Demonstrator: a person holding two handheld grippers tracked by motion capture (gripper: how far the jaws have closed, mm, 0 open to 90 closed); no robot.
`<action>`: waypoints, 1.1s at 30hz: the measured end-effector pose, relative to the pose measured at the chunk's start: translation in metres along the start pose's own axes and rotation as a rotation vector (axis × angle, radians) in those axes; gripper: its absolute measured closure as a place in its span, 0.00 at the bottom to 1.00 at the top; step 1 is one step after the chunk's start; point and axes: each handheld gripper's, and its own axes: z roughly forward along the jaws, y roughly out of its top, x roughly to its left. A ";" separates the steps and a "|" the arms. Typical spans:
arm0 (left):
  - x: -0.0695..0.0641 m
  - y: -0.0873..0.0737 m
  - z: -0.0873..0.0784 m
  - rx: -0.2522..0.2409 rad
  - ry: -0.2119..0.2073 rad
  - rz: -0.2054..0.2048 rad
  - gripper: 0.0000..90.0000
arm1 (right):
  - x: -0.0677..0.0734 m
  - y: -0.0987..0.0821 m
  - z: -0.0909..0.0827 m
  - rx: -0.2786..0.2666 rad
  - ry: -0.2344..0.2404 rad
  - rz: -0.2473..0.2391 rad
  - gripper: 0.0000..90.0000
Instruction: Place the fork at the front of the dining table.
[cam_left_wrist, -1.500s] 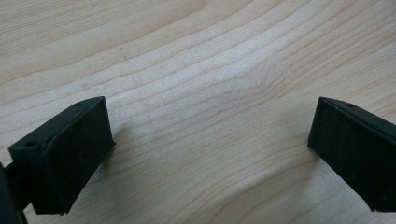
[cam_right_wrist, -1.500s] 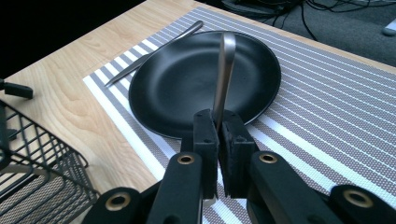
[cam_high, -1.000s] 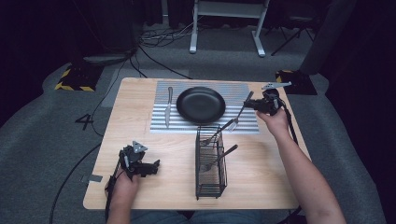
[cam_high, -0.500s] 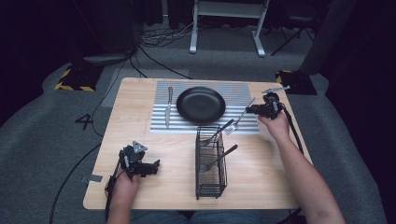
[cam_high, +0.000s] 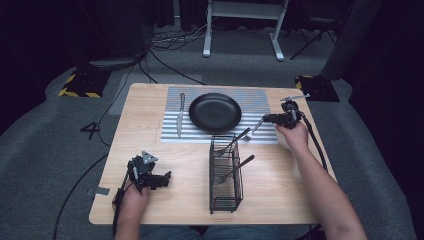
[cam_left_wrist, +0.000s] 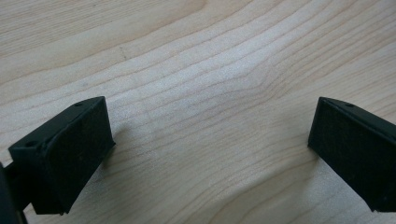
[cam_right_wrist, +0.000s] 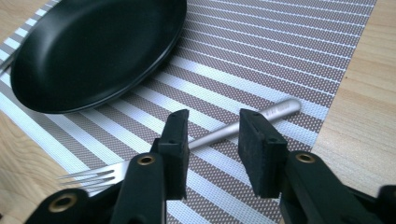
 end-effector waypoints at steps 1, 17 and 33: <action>0.000 0.000 0.000 0.000 0.000 0.000 0.00 | 0.002 0.000 -0.001 -0.004 -0.002 -0.002 0.67; 0.000 0.000 0.000 0.000 0.000 0.000 0.00 | 0.042 -0.005 0.031 0.085 -0.126 0.043 0.48; 0.000 0.000 0.000 0.000 0.001 0.000 0.00 | 0.061 -0.011 0.060 0.127 -0.293 -0.025 0.50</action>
